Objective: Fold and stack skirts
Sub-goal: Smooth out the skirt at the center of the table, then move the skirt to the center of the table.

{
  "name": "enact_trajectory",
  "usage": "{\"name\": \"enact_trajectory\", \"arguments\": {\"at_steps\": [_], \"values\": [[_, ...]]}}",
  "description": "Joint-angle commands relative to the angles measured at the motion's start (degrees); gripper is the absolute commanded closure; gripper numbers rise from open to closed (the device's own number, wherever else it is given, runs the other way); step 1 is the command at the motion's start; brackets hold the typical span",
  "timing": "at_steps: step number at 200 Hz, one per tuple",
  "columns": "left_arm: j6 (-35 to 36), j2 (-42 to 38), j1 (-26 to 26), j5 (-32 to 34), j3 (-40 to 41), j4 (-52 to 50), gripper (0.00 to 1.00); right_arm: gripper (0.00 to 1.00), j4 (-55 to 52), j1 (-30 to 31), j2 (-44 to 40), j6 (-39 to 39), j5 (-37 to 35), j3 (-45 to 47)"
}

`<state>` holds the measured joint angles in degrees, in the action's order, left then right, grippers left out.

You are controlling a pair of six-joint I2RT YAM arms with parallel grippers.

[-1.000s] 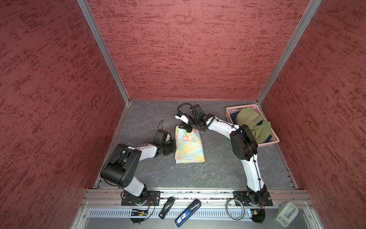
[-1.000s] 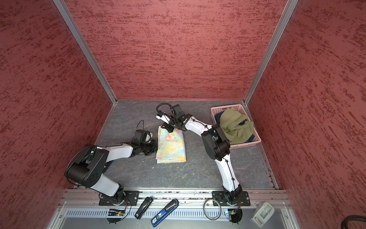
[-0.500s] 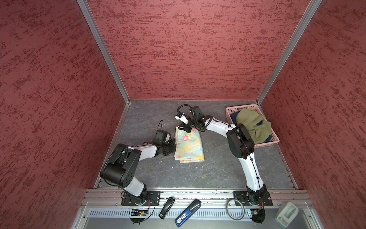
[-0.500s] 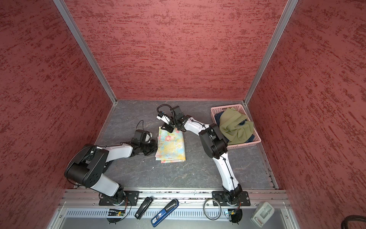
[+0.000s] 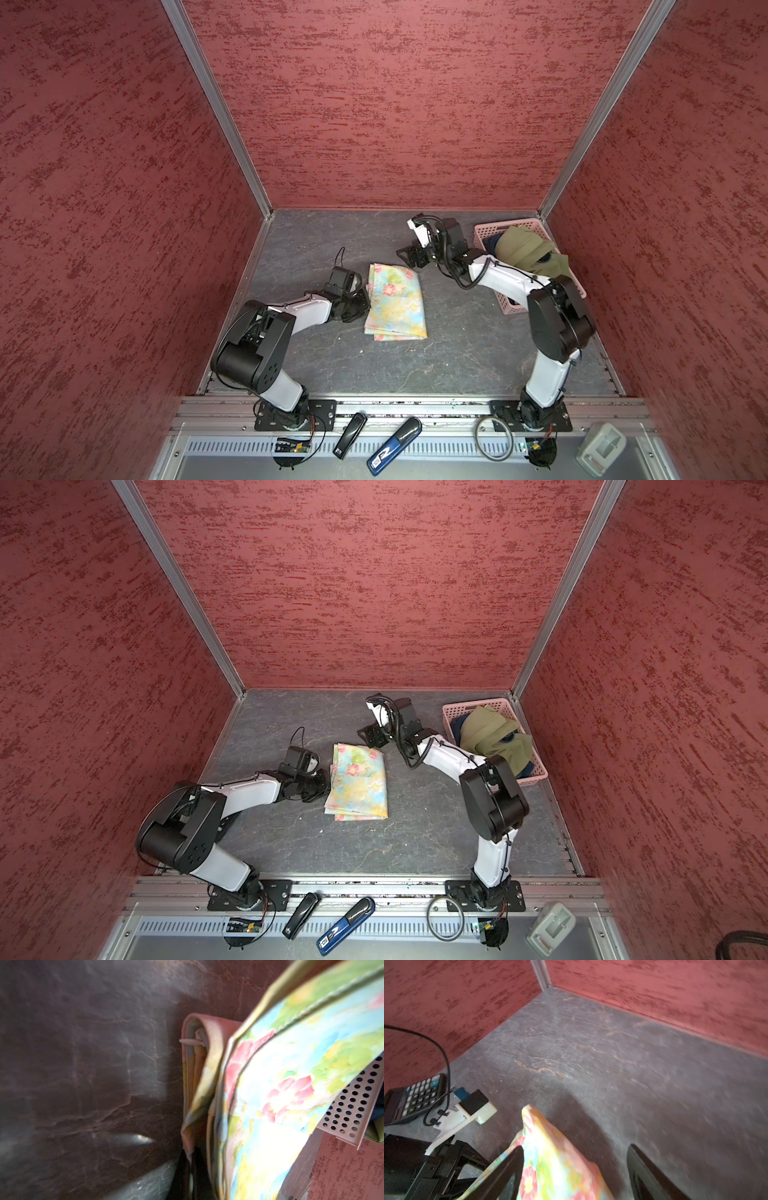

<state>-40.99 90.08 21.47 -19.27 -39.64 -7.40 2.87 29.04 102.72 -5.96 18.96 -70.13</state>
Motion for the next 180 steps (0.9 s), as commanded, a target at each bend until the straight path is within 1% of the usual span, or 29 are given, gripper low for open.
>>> {"name": "enact_trajectory", "arguments": {"at_steps": [1, 26, 37, 43, 47, 61, 78, 94, 102, 111, 128, 155, 180], "values": [[2.01, 1.78, 2.16, 4.34, -3.31, -5.23, 1.00, 0.21, 3.75, 0.14, -4.20, -17.24, -7.26, 9.79], [2.07, 3.87, 4.45, 7.41, -6.06, -8.48, 0.99, 0.21, 3.81, 0.22, -8.18, -25.22, -6.60, 18.56], [2.32, 4.66, 5.29, 9.00, -7.32, -10.25, 0.95, 0.21, 4.59, 0.23, -9.66, -27.90, -5.98, 22.39], [2.60, 4.99, 5.59, 9.84, -7.97, -11.51, 0.91, 0.21, 4.80, 0.21, -10.43, -29.41, -6.04, 23.98], [2.78, 5.30, 5.80, 10.39, -8.43, -12.25, 0.87, 0.22, 5.16, 0.24, -10.90, -30.10, -5.91, 24.98], [3.45, 5.72, 6.53, 12.59, -9.81, -14.69, 0.68, 0.22, 6.34, 0.23, -12.48, -32.53, -5.92, 28.12], [4.21, 4.84, 6.58, 14.34, -10.41, -16.11, 0.36, 0.22, 8.35, 0.25, -13.46, -34.08, -4.64, 30.35], [4.34, 2.70, 5.82, 14.53, -10.08, -16.01, 0.17, 0.22, 10.20, 0.23, -12.96, -35.24, -2.72, 31.30], [4.06, 1.51, 4.84, 13.19, -9.62, -15.37, 0.11, 0.22, 11.14, 0.23, -12.73, -35.74, -1.94, 31.69], [3.33, -0.01, 3.21, 10.26, -8.43, -13.69, 0.08, 0.22, 12.92, 0.20, -12.63, -36.46, -1.02, 32.70], [1.53, -2.91, -0.07, 5.15, -5.80, -10.72, 0.06, 0.22, 14.00, 0.23, -13.13, -36.93, -0.78, 34.16], [0.28, -6.61, -2.97, 0.30, -1.88, -8.12, 0.07, 0.22, 14.60, 0.23, -14.33, -37.07, -0.19, 35.86], [-1.60, -9.58, -4.05, -5.05, 3.99, -1.18, 0.11, 0.23, 15.57, 0.41, -15.23, -38.30, 0.94, 37.36]]}}
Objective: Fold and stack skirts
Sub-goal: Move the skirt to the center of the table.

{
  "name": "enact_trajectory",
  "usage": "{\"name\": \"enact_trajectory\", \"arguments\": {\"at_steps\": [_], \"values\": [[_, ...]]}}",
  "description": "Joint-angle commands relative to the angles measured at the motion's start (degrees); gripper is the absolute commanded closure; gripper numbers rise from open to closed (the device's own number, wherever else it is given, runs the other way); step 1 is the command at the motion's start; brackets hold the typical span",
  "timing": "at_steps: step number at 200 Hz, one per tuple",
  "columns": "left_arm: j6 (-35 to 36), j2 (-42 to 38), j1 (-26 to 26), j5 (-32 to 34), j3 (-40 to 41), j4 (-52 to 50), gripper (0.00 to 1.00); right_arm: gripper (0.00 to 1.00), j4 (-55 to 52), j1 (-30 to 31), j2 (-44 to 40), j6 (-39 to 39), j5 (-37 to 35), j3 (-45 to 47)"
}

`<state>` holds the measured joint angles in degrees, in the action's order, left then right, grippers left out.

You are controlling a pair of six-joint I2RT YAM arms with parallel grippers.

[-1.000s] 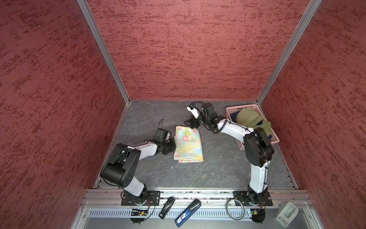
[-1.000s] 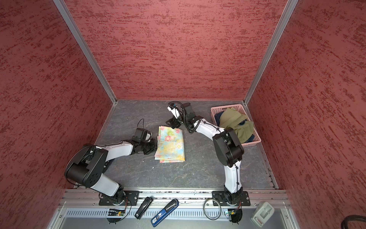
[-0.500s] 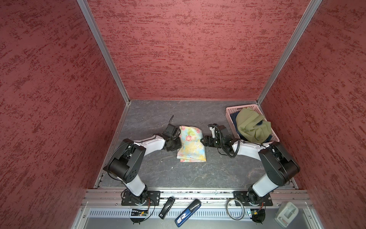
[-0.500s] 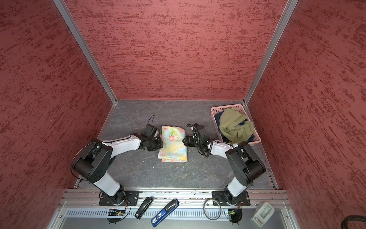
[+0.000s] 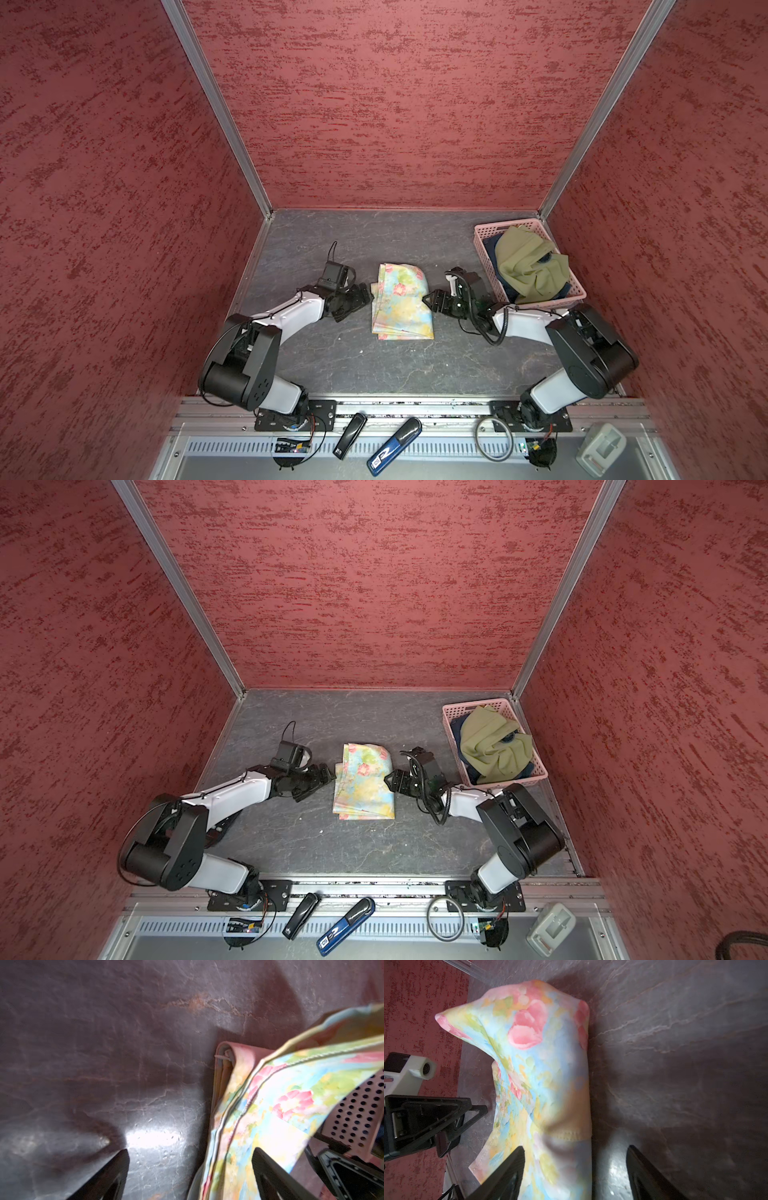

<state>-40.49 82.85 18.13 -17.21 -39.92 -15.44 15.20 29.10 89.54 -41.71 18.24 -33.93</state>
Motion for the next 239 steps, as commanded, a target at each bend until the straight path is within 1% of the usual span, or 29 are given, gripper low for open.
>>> {"name": "enact_trajectory", "arguments": {"at_steps": [1, 34, 50, 70, 102, 136, 159, 171, 184, 196, 206, 214, 227, 239], "values": [[-2.16, -2.43, -0.72, -7.34, 4.52, 7.20, 0.11, 0.23, 3.25, 0.38, -2.07, -2.56, 1.64, 1.20], [-3.01, -3.17, -0.67, -12.92, 9.78, 14.87, 0.14, 0.23, 3.68, 0.73, -3.81, -3.78, 1.61, 3.32], [-3.14, -2.73, -0.38, -14.92, 11.64, 17.77, 0.18, 0.23, 3.80, 1.13, -4.44, -4.33, 1.87, 4.12], [-2.93, -1.97, 0.58, -15.49, 12.92, 18.62, 0.22, 0.24, 3.28, 1.97, -5.03, -4.93, 1.41, 4.92], [-2.06, -0.26, 2.10, -15.94, 14.51, 18.68, 0.22, 0.24, 1.16, 4.09, -4.58, -5.19, 0.20, 5.36], [-0.43, 3.76, 3.81, -16.40, 14.89, 19.14, 0.26, 0.25, 4.66, 5.44, -2.85, -8.33, 0.28, 7.43], [0.06, 6.17, 4.65, -16.26, 15.06, 20.26, 0.32, 0.26, 7.00, 6.14, -1.72, -10.66, 0.43, 8.50], [0.30, 6.95, 5.04, -16.27, 15.05, 20.74, 0.34, 0.26, 8.27, 6.23, -1.68, -11.43, 0.46, 9.26], [0.65, 7.54, 5.29, -16.35, 15.20, 21.30, 0.41, 0.26, 9.42, 6.23, -1.74, -11.92, 0.41, 9.78], [0.83, 7.85, 5.30, -16.45, 15.27, 21.66, 0.46, 0.26, 10.59, 6.25, -1.64, -12.16, 0.84, 10.19], [1.00, 7.86, 5.33, -16.40, 15.31, 21.82, 0.53, 0.26, 11.19, 6.22, -1.31, -12.66, 1.00, 10.41], [1.05, 7.72, 5.42, -16.27, 15.40, 21.90, 0.57, 0.27, 12.34, 6.21, -0.88, -12.91, 1.45, 10.74], [1.09, 7.48, 5.33, -15.91, 15.27, 21.76, 0.59, 0.28, 13.61, 6.31, -0.36, -13.23, 1.96, 10.98], [0.92, 7.02, 5.24, -15.28, 15.02, 21.40, 0.60, 0.31, 14.08, 6.33, -0.13, -13.40, 1.93, 11.03]]}}
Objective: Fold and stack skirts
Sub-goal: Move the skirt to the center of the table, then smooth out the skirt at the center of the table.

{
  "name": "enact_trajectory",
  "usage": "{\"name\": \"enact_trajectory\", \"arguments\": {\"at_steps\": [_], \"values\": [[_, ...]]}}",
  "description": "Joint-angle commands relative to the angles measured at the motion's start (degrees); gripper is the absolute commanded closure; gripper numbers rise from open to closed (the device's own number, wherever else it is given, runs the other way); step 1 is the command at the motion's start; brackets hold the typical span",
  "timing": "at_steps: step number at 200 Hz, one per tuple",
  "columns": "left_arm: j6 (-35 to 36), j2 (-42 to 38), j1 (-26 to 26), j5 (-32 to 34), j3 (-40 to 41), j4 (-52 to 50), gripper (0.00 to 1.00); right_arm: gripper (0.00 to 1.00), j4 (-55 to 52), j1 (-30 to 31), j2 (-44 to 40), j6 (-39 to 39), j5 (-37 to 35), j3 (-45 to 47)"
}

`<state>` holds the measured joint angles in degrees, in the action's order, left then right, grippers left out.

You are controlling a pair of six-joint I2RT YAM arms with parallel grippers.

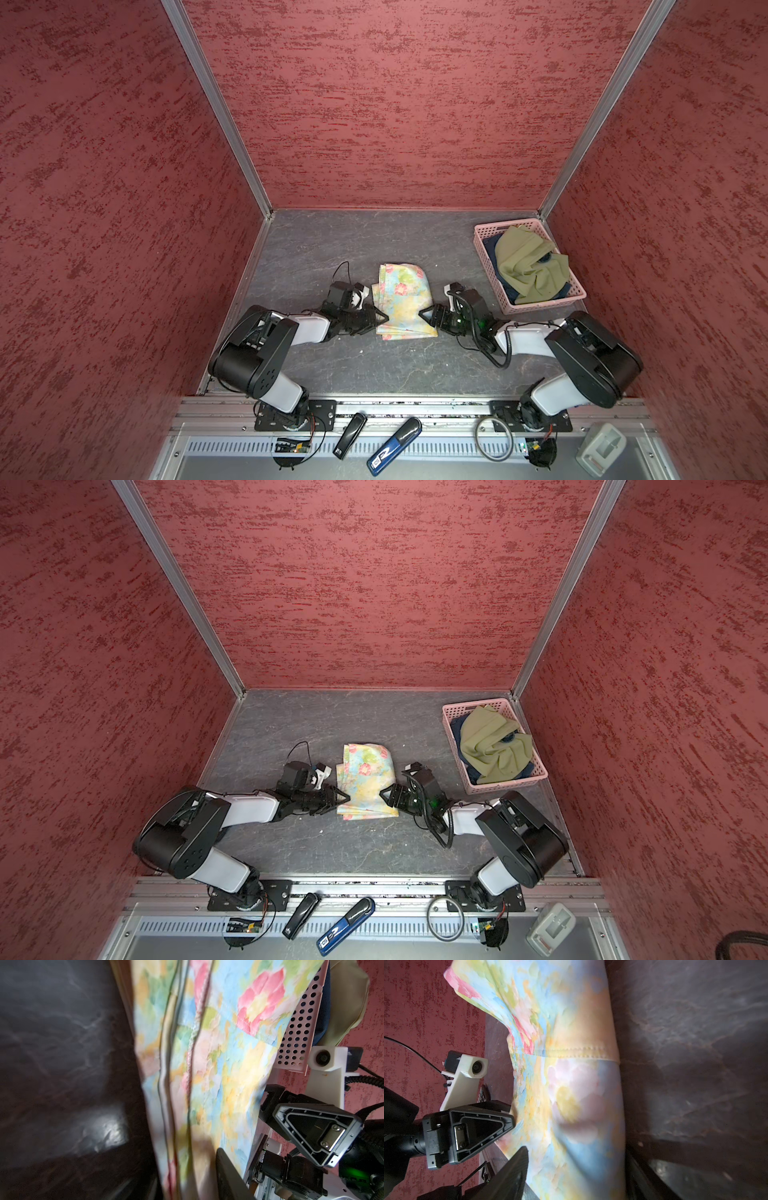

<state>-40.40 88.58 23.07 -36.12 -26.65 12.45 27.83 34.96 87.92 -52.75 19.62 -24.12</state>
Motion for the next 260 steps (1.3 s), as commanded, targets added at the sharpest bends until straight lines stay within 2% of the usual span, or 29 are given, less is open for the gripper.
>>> {"name": "enact_trajectory", "arguments": {"at_steps": [1, 25, 42, 71, 97, 111, 134, 164, 195, 220, 260], "values": [[0.84, 1.23, 0.31, 3.70, 1.72, -6.52, 0.60, 0.31, 1.48, 0.46, 1.52, -2.40, 0.53, 1.20], [-0.19, -0.66, -0.92, 5.47, 0.77, -8.26, 0.58, 0.36, 1.71, 0.47, 1.70, -2.49, 0.07, 0.29], [-0.56, -2.88, -2.47, 7.18, -0.97, -11.65, 0.39, 0.40, 2.33, 0.48, 1.69, -2.79, -0.45, -0.48], [-0.52, -8.30, -6.26, 13.07, -5.03, -21.76, 0.19, 0.41, 2.44, 1.02, 2.74, -3.93, -3.01, -2.51], [-0.20, -15.45, -10.16, 18.04, -7.96, -29.64, 0.14, 0.42, 3.16, 3.09, 4.90, -5.72, -6.92, -5.74], [0.93, -18.48, -10.36, 21.83, -10.60, -34.10, 0.13, 0.43, 3.14, 4.80, 7.11, -6.28, -9.20, -8.57], [3.56, -19.45, -9.75, 23.80, -16.58, -37.80, 0.13, 0.44, 6.02, 6.41, 11.31, -7.02, -9.89, -11.29], [7.60, -13.95, -5.29, 22.34, -25.11, -36.65, 0.11, 0.46, 9.15, 6.44, 12.93, -6.62, -9.34, -10.02], [9.72, -0.83, -0.18, 18.32, -35.07, -33.73, 0.08, 0.48, 13.71, 6.45, 14.44, -4.51, -8.51, -6.92], [5.60, 7.08, 1.16, 11.00, -38.31, -25.06, 0.08, 0.52, 15.84, 6.44, 15.76, -2.98, -8.54, -6.13], [1.83, 13.70, 3.15, 5.71, -42.01, -17.07, 0.08, 0.53, 19.01, 6.43, 18.84, -3.15, -6.91, -6.34]]}}
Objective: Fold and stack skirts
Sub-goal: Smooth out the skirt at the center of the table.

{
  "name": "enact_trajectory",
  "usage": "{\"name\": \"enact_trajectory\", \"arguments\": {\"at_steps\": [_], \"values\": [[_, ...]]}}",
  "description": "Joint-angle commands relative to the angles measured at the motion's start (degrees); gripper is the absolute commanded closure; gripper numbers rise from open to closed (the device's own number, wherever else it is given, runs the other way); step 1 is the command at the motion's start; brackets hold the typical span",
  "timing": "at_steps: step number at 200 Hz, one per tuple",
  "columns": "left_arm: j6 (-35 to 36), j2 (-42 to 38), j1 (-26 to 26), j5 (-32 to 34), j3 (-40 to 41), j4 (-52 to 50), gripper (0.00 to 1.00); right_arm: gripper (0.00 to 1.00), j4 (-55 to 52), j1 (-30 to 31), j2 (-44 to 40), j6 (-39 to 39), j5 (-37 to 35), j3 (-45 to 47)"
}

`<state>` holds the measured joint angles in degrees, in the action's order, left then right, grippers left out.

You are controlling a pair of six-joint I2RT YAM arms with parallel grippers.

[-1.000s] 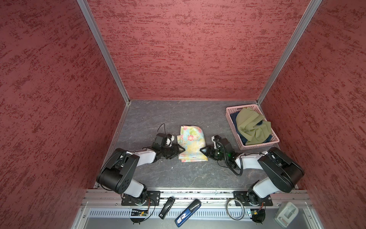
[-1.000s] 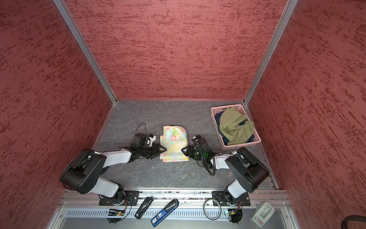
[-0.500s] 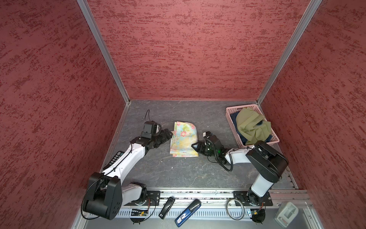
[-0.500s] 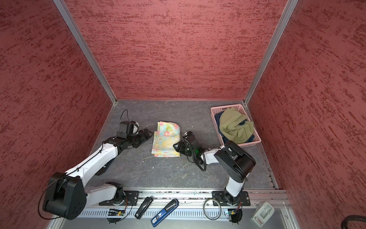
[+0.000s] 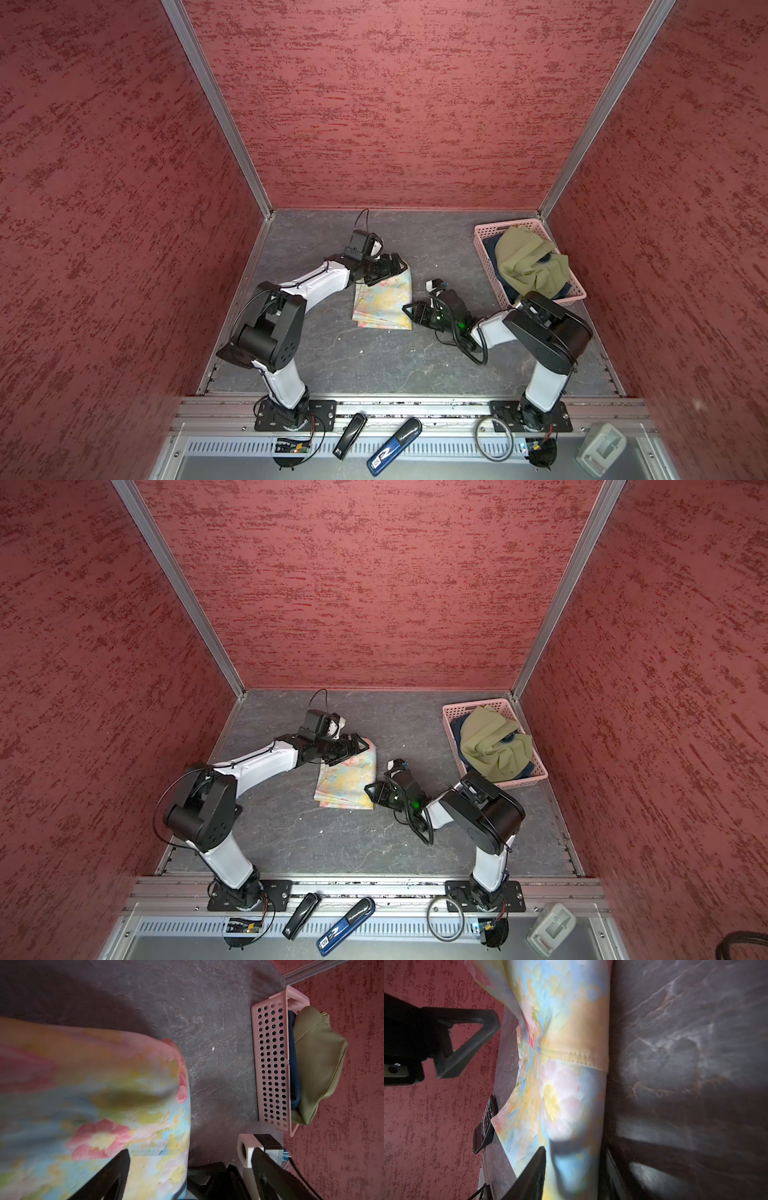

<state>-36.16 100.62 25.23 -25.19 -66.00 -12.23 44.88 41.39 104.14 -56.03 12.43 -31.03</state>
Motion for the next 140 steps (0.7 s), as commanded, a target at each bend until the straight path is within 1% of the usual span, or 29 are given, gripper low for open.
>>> {"name": "enact_trajectory", "arguments": {"at_steps": [1, 13, 27, 65, 113, 129, 140], "values": [[-2.46, 1.80, 1.06, -5.40, -2.79, 7.81, 0.08, 0.53, 1.96, 0.05, 2.81, 0.13, 0.25, 0.55], [-3.88, 3.40, 1.03, -7.13, -3.30, 10.34, 0.08, 0.54, 2.08, 0.02, 3.47, 0.12, 0.49, 0.23], [-5.09, 5.32, 0.96, -8.28, -3.77, 13.04, 0.08, 0.58, 1.34, 0.00, 4.06, 0.13, 0.34, -0.13], [-6.04, 11.44, 0.65, -10.70, -7.24, 15.89, 0.08, 0.70, -0.07, 0.03, 5.15, 0.13, 0.08, -0.85], [-6.17, 15.46, -2.26, -11.64, -6.05, 19.18, 0.07, 0.96, -2.67, 0.04, 4.89, 0.55, -0.95, -1.58], [-5.65, 15.91, -3.36, -11.87, -5.25, 20.43, 0.07, 1.00, -3.53, 0.01, 5.07, 0.61, -1.09, -2.04], [-5.33, 16.25, -3.98, -11.62, -4.52, 21.07, 0.07, 1.00, -3.83, 0.03, 5.11, 0.54, -1.33, -2.10]]}}
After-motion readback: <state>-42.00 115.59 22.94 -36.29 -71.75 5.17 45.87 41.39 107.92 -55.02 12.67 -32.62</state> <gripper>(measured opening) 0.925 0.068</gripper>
